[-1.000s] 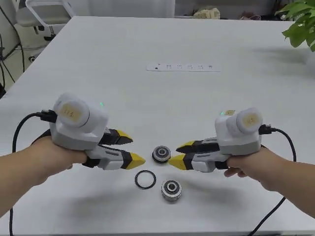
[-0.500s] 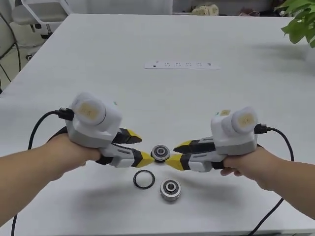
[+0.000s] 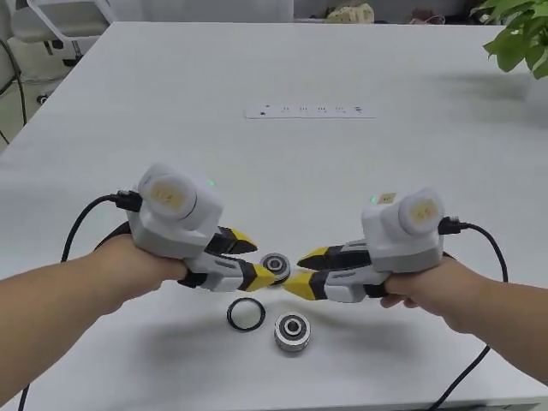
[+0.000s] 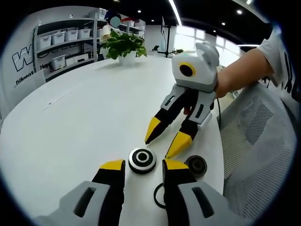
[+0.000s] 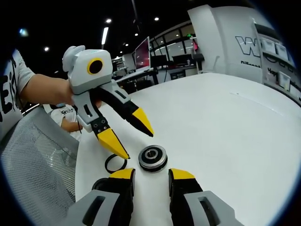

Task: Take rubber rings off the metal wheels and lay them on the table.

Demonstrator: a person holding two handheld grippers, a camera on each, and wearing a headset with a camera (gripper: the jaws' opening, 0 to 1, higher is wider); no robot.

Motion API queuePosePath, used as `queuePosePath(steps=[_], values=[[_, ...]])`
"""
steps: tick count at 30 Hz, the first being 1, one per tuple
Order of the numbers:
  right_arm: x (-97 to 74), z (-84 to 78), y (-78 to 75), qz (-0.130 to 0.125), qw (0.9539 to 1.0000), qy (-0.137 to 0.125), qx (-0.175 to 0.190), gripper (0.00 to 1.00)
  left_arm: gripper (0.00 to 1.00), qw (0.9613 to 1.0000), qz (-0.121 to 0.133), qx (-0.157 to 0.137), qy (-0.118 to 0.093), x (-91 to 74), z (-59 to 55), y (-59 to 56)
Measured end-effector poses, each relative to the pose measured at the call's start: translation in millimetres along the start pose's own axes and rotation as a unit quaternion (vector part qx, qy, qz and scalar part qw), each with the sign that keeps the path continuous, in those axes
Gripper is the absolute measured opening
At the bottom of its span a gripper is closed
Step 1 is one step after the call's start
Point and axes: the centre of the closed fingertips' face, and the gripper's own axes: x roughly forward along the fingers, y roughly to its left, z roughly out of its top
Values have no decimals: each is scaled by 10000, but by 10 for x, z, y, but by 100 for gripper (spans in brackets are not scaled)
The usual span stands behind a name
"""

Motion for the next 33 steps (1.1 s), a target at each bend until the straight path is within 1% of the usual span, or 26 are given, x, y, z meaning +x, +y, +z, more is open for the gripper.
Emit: queuePosePath(steps=[5,11,17,20,23,25,30,33], values=[[-1,-14,-1,2,10000,4,10,26,24,10000,-62,56,46,45,1,-47],[4,-24,-2,7,10000,10,5,26,21,9999,-110,82,59,109,17,-67],[10,-30,8,23,10000,21,-29,26,16,9998,-80,133,101,156,-4,-26],[15,-27,10,34,10000,19,-40,26,14,9996,-12,264,120,169,-5,2],[22,-16,1,25,10000,2,-34,26,13,9994,-7,321,125,175,4,-6],[25,-8,-3,19,10000,-11,-32,26,12,9991,28,410,133,176,2,0],[36,0,0,20,10000,-19,-41,26,12,9993,68,366,79,176,3,10],[43,7,3,16,10000,-30,-45,26,11,9993,101,356,36,167,12,-16]])
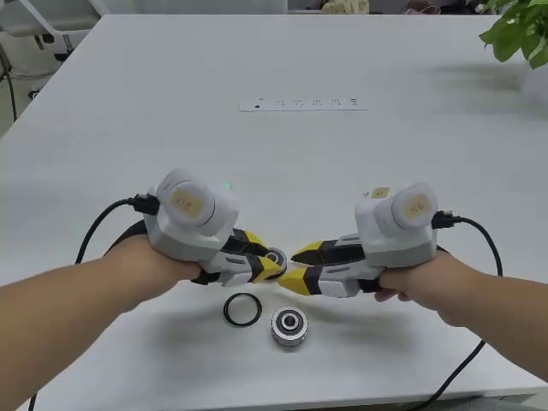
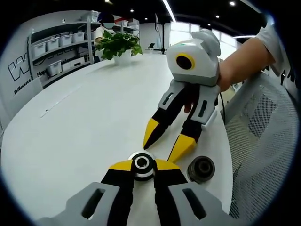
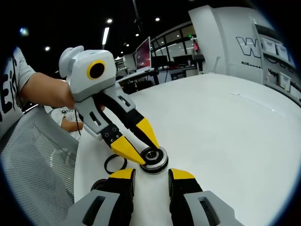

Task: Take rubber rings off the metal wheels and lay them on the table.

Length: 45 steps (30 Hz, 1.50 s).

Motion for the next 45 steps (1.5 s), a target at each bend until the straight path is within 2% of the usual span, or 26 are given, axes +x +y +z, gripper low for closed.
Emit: queuePosePath(steps=[9,10,19,32,42,45], values=[[59,34,19,-38,9999,8,-102,26,9,10000,93,-26,-20,-4,-3,5],[67,37,17,-50,9999,11,-112,26,8,9999,118,37,34,-9,-23,19],[125,50,1,-175,9995,36,-244,25,8,9999,149,31,-8,-3,4,11],[99,30,-5,-234,9985,69,-499,23,8,9998,187,-15,-38,-4,-12,-3],[67,-5,-18,-204,9992,77,-337,21,8,9998,183,-39,-57,-1,-17,-7],[46,-53,-43,-225,9992,145,-307,13,8,9998,190,-49,-60,-1,-16,-8]])
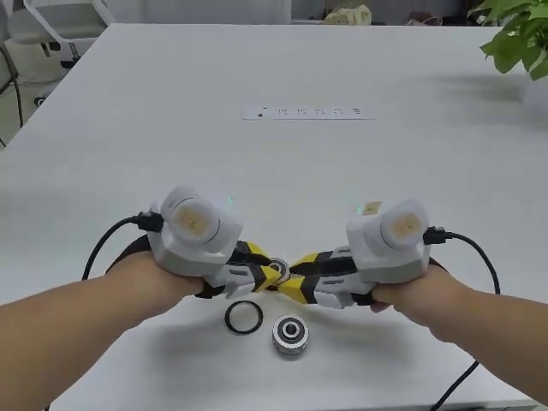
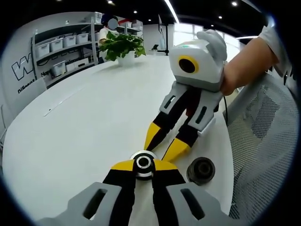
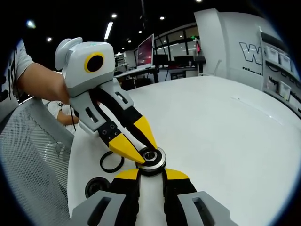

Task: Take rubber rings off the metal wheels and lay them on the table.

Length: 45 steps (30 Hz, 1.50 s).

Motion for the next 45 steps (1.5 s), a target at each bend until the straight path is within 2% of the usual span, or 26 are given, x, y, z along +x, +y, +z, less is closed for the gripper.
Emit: queuePosePath(steps=[9,11,18,45], values=[[-20,-7,-11,-33,10000,22,70,6,8,10000,36,-34,-9,2,0,1],[-22,-7,-22,-47,9998,1,206,4,8,10000,43,-34,-1,2,-1,0],[-30,-9,-34,-122,9995,38,297,0,8,10000,77,-42,7,2,-3,-3],[-94,-32,-75,-215,9948,16,991,0,8,9999,162,-26,31,17,2,-42]])
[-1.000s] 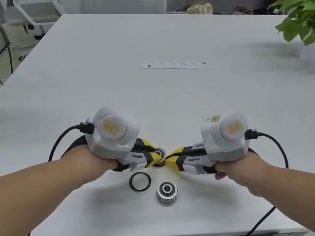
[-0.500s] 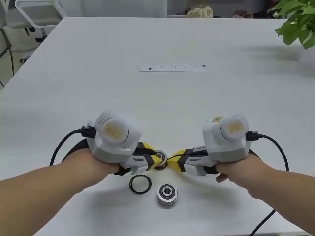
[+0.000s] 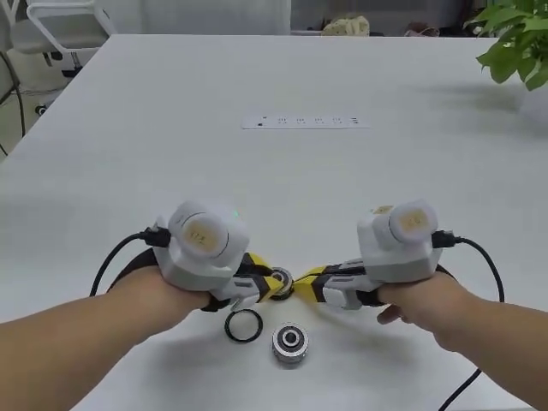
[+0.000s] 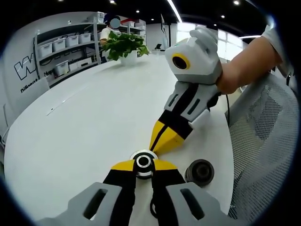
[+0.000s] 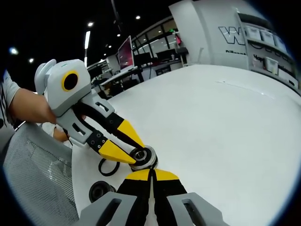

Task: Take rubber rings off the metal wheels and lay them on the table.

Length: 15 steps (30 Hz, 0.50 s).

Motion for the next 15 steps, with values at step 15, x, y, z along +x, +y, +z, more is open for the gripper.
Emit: queuePosePath(steps=[15], values=[[-60,120,14,51,9992,-180,343,0,8,10000,41,5,-14,1,9,2]])
